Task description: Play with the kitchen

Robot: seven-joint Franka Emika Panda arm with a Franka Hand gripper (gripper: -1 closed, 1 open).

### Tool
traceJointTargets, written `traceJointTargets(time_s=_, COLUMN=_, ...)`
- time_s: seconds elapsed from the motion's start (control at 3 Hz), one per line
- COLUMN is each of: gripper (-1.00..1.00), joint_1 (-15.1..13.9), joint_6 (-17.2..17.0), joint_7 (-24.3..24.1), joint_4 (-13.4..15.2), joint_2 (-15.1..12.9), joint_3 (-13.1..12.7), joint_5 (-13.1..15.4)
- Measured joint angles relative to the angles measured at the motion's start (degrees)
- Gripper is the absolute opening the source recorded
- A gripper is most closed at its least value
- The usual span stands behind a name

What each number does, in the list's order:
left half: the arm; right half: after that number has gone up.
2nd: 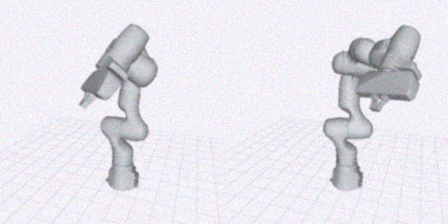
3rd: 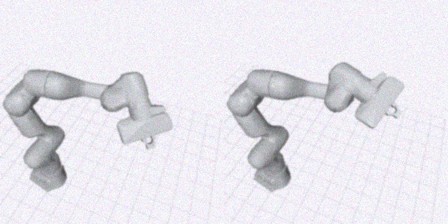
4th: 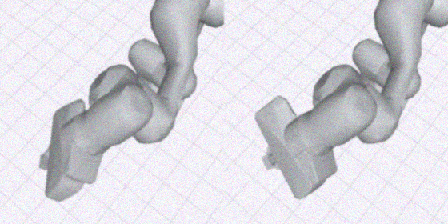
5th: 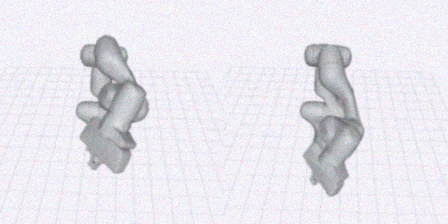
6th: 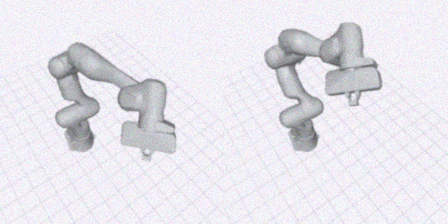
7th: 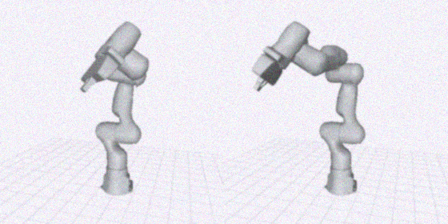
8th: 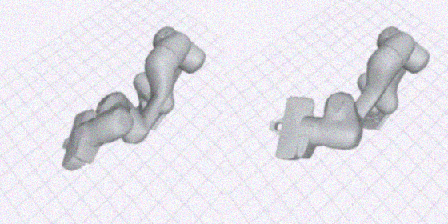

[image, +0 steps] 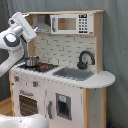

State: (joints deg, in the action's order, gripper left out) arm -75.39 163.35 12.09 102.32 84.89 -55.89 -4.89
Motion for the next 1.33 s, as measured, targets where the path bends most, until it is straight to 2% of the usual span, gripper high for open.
traceJointTargets(time_s=0.67, gripper=1.0, joint_1=-1.84, joint_6=-7.24, joint_7=-9.95, joint_4=-1.86, joint_2=0.18, joint_3=-1.33, joint_5=0.05)
traceJointTargets(time_s=1.33, gripper=1.0, joint_1=-1.91, joint_6=-16.49, joint_7=-19.28, joint_4=-2.82, joint_2=0.22, joint_3=-2.42, joint_5=0.09)
